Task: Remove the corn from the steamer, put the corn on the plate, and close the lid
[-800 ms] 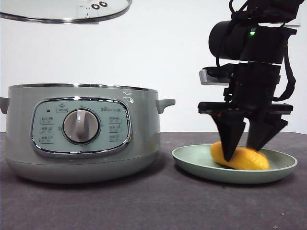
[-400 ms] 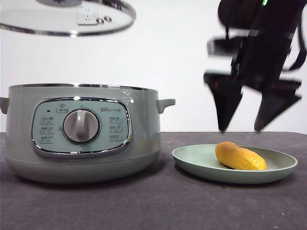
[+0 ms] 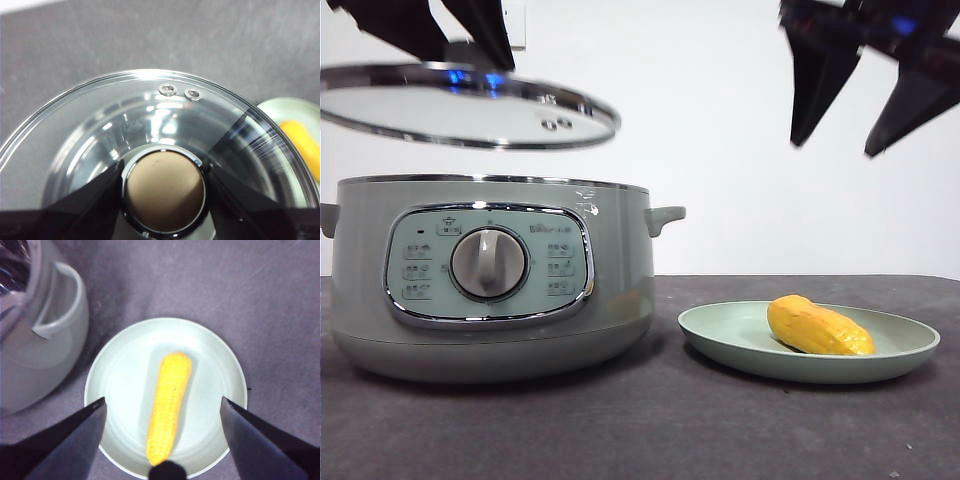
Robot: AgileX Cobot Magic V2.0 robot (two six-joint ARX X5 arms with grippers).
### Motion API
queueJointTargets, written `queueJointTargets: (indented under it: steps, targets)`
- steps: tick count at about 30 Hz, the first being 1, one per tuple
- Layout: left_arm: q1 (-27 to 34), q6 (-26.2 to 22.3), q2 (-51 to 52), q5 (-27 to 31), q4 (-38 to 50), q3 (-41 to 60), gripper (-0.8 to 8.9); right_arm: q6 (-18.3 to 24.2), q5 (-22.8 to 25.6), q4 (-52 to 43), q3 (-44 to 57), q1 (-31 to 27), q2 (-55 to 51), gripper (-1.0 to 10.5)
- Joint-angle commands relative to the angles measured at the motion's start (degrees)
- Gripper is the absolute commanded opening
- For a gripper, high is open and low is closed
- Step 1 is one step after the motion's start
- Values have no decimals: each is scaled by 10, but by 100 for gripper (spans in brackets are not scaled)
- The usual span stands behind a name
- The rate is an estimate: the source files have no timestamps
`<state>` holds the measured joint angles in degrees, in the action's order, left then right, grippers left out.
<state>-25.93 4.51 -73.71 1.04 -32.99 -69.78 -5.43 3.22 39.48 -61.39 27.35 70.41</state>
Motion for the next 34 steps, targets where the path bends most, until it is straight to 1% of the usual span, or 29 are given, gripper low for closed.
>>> queueJointTargets:
  steps: [1, 5, 8, 14, 21, 27, 28, 29, 30, 31, 32, 34]
  targets:
    - [-3, -2, -15, -12, 34, -8, -9, -7, 3, 3, 4, 0, -18, 378]
    - [-7, -1, -43, -13, 50, -8, -9, -7, 6, 17, 4, 0, -30, 378]
    - [-7, -1, -62, -13, 50, -8, -9, -7, 33, 31, 4, 0, -30, 378]
    - [-12, -1, -75, -15, 38, -8, -9, -7, 32, 30, 4, 0, -30, 378]
    - [-12, -2, -75, -14, 0, -8, -9, -7, 32, 30, 4, 0, -30, 377]
    - [-12, -3, -75, -11, -5, -8, 1, -7, 32, 30, 4, 0, -30, 377]
    - [-12, -3, -75, -11, -5, -8, 23, -7, 31, 30, 4, 0, -30, 377]
    - [-12, -3, -75, -11, -5, -8, 127, -7, 31, 30, 4, 0, -30, 377]
    - [-12, -3, -75, -11, -5, -8, 264, -7, 31, 30, 4, 0, -30, 377]
    - [-12, -3, -75, -11, -5, -8, 371, -7, 31, 30, 4, 0, -30, 377]
    - [-12, -3, -75, -11, -5, -8, 433, -7, 31, 30, 4, 0, -30, 377]
    - [-12, -2, -75, -11, -5, -8, 441, -7, 31, 30, 4, 0, -30, 377]
